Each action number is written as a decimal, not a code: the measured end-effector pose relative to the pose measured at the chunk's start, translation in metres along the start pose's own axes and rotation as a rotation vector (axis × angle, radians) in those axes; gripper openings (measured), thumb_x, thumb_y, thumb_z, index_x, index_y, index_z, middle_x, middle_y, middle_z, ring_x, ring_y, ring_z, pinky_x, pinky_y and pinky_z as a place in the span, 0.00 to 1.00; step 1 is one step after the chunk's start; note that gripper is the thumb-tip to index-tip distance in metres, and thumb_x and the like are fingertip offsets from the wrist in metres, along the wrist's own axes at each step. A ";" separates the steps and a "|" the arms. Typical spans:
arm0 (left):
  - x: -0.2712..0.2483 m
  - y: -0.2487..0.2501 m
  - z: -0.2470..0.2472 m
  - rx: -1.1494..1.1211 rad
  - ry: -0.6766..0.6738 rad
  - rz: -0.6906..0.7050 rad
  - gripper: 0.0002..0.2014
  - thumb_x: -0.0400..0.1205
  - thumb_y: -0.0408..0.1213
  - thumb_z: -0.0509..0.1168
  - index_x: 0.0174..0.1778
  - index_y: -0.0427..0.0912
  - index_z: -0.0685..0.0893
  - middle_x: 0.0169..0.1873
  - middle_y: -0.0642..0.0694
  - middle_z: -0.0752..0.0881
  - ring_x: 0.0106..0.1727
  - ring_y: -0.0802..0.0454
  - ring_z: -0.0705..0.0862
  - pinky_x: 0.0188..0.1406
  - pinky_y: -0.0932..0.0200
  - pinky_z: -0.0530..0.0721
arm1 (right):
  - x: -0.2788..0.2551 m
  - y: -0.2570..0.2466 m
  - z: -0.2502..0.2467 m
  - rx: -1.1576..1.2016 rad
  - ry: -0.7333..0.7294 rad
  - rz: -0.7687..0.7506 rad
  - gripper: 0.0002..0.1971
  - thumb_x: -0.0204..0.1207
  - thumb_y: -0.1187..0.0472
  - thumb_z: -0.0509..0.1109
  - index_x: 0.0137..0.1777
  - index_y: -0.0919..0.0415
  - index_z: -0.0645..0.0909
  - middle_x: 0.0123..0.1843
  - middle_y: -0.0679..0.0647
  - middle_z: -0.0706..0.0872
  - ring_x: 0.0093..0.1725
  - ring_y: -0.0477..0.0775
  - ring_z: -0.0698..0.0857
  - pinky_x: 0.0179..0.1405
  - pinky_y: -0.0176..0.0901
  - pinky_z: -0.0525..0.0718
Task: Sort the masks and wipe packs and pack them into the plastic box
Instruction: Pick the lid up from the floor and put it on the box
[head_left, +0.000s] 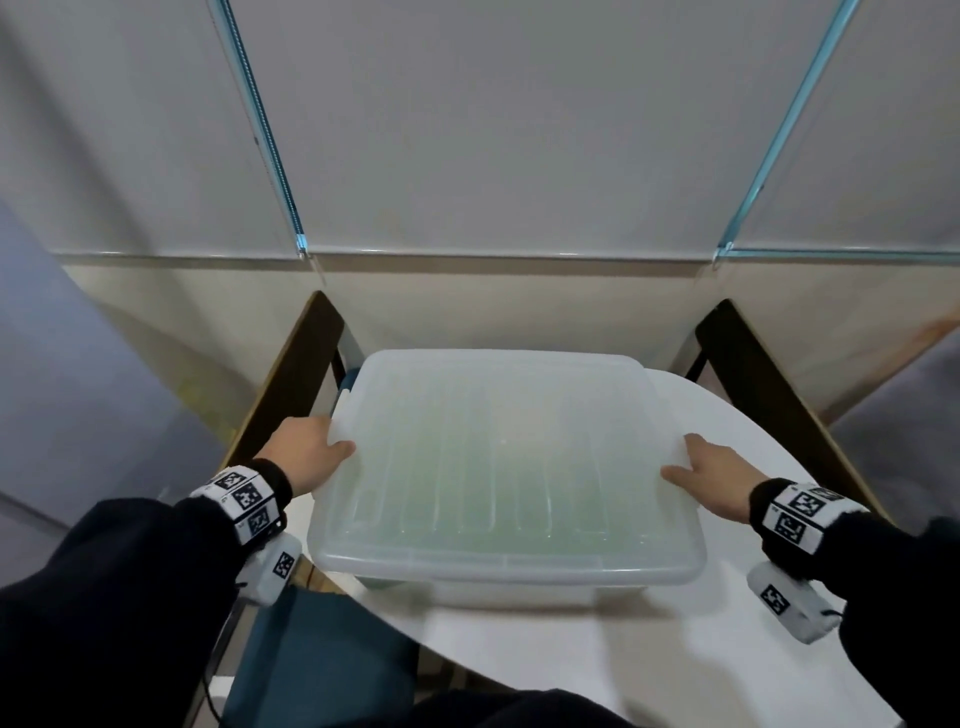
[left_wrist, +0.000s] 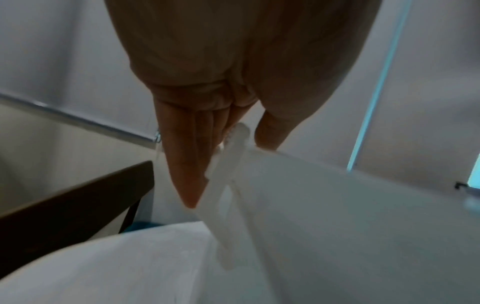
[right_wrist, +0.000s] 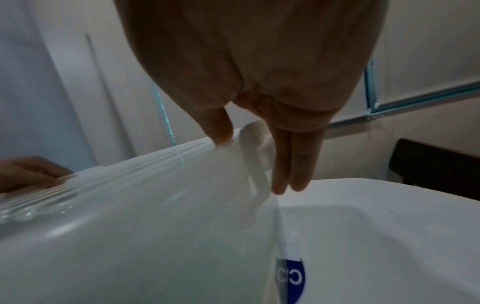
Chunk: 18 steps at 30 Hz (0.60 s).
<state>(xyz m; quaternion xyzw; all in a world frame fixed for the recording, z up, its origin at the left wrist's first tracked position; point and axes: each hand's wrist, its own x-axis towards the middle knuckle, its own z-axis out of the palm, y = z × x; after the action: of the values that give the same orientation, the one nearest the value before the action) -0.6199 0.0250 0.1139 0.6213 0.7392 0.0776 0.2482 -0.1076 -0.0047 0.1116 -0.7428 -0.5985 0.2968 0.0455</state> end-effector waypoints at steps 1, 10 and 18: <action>0.000 -0.001 0.001 -0.011 -0.011 0.011 0.16 0.87 0.51 0.65 0.64 0.45 0.81 0.56 0.44 0.88 0.53 0.47 0.87 0.54 0.47 0.89 | 0.001 0.003 -0.002 0.081 -0.007 -0.004 0.21 0.86 0.51 0.70 0.72 0.61 0.72 0.66 0.59 0.85 0.59 0.59 0.85 0.57 0.53 0.84; 0.002 0.004 0.002 -0.114 -0.080 0.018 0.18 0.90 0.49 0.61 0.72 0.44 0.75 0.63 0.43 0.86 0.58 0.45 0.85 0.60 0.48 0.84 | -0.008 0.006 0.021 0.601 0.038 0.072 0.27 0.88 0.55 0.67 0.84 0.52 0.64 0.73 0.56 0.80 0.65 0.62 0.85 0.41 0.56 0.91; 0.034 0.034 0.026 -0.022 -0.067 0.036 0.26 0.86 0.57 0.62 0.72 0.41 0.75 0.63 0.40 0.86 0.59 0.39 0.86 0.61 0.42 0.86 | 0.023 0.041 -0.006 0.555 0.110 0.117 0.25 0.87 0.54 0.68 0.83 0.53 0.69 0.71 0.59 0.84 0.65 0.67 0.87 0.57 0.70 0.90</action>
<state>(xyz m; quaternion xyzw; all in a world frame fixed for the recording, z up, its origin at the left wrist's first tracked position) -0.5812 0.0595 0.0964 0.6339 0.7183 0.0693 0.2781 -0.0672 0.0070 0.0902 -0.7502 -0.4470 0.4108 0.2622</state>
